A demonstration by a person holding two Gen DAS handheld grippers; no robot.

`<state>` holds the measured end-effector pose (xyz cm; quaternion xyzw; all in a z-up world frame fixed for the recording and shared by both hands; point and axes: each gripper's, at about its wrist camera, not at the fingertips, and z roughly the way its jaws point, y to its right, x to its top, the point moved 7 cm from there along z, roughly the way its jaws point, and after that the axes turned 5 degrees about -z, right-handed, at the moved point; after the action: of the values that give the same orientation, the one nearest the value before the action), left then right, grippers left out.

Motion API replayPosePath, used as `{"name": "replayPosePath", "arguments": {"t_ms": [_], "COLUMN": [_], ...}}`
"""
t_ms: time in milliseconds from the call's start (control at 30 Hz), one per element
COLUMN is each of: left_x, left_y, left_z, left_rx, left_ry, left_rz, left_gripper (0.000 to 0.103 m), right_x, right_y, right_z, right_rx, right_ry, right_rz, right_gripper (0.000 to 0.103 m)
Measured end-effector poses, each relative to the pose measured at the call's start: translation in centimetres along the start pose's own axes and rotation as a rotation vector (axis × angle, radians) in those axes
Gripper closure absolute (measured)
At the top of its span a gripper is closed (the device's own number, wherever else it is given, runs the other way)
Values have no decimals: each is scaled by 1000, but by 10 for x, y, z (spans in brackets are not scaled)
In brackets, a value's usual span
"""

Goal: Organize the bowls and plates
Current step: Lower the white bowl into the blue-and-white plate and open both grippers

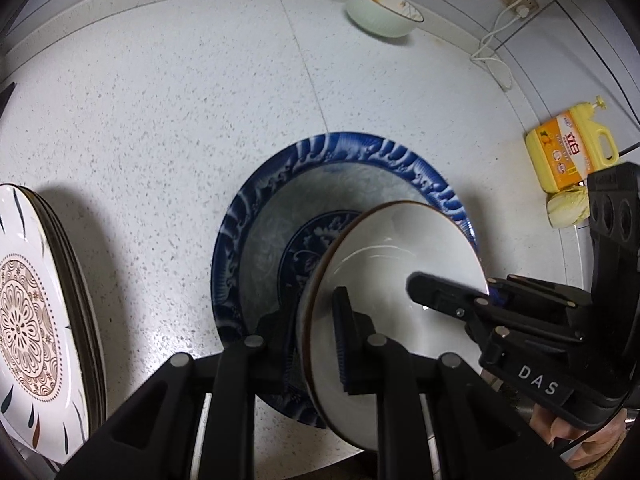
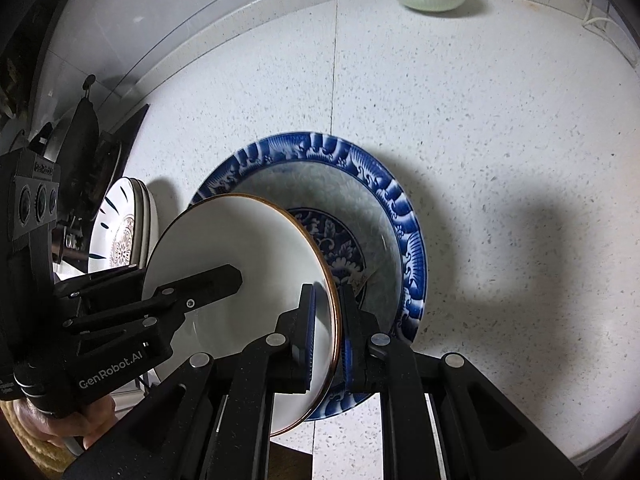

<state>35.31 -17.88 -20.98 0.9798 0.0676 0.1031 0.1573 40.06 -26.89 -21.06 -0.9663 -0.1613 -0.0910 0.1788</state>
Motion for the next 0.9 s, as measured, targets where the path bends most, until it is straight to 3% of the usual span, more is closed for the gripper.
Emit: {"name": "replayPosePath", "arguments": {"t_ms": [900], "left_x": [4], "left_y": [4], "left_z": [12], "left_rx": [-2], "left_ry": [33], "left_rz": [57], "left_gripper": [84], "right_x": [6], "right_y": [7], "right_z": [1], "right_rx": [-46], "right_ry": [39], "right_rz": [30], "right_gripper": [92]}}
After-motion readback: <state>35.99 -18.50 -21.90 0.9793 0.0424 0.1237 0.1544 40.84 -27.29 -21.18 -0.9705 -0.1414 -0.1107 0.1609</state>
